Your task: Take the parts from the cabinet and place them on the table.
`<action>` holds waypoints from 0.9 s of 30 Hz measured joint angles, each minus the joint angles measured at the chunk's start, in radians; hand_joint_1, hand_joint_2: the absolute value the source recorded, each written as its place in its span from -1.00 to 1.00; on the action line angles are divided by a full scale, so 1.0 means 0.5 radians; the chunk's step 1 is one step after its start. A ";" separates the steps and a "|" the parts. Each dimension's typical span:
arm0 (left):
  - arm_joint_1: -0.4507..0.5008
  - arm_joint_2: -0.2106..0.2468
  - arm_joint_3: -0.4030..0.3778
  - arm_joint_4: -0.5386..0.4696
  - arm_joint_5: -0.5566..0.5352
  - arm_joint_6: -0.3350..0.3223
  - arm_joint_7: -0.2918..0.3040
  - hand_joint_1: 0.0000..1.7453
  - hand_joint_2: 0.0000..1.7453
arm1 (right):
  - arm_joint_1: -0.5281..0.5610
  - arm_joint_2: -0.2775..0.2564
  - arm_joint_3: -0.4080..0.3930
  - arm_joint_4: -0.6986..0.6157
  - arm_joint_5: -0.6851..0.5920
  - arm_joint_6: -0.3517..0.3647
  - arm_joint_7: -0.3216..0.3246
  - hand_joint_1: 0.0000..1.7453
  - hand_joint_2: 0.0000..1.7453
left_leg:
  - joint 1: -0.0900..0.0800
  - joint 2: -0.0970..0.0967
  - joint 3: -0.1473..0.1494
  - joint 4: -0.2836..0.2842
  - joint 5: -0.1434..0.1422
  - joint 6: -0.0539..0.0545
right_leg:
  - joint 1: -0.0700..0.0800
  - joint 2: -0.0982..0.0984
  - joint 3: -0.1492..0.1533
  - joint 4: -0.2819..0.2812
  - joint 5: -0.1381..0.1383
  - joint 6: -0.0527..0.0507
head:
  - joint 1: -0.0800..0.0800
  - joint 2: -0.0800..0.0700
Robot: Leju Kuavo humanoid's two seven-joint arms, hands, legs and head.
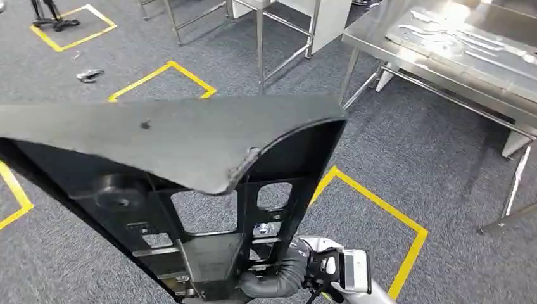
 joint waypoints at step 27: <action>0.012 -0.047 0.040 -0.002 0.073 0.075 0.076 -1.00 1.00 | -0.166 0.017 0.092 -0.005 -0.152 0.032 0.098 0.78 1.00 | 0.026 -0.080 -0.017 0.038 -0.008 -0.047 | 0.012 -0.060 0.013 0.005 -0.009 -0.034 | 0.008 0.000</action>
